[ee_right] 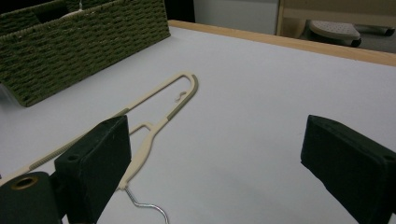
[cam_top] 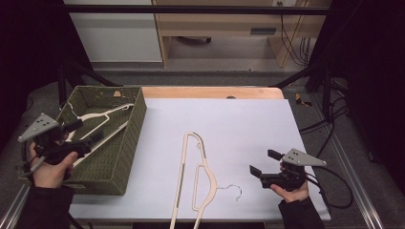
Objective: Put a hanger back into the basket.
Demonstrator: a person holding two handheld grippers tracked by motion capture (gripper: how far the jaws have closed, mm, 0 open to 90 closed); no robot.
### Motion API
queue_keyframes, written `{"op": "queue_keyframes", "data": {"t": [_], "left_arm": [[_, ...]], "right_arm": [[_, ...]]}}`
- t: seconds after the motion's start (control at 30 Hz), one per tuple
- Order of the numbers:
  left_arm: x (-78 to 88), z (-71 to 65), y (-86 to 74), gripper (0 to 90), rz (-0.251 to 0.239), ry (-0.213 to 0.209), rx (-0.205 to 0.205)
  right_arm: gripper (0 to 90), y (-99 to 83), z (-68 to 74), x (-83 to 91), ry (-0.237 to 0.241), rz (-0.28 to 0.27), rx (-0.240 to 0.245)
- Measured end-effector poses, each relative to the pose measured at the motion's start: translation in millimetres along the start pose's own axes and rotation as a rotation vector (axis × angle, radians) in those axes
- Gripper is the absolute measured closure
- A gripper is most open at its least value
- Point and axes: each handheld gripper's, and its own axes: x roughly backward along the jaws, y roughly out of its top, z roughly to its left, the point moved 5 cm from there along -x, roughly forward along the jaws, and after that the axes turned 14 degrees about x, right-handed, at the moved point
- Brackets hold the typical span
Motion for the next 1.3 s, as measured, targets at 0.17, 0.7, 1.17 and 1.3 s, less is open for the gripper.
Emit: {"op": "queue_keyframes", "data": {"t": [0.17, 0.7, 1.17, 1.3], "left_arm": [[-13.5, -34.3, -22.6, 8.7, 0.016, -0.071, -0.022], [-59.8, -108.3, -103.0, 7.1, 0.167, -0.193, -0.110], [-77.2, -116.6, -143.1, 7.1, 0.274, -0.233, -0.136], [-80.1, -115.2, -147.9, 7.2, 0.292, -0.225, -0.133]], "right_arm": [[9.5, 0.8, 1.7, -0.4, 0.013, -0.007, -0.004], [10.9, -2.4, 11.5, -6.1, 0.069, -0.003, 0.020], [18.4, -14.3, 36.0, -28.6, 0.165, 0.074, 0.061], [24.7, -17.6, 47.2, -34.5, 0.212, 0.103, 0.087]]}}
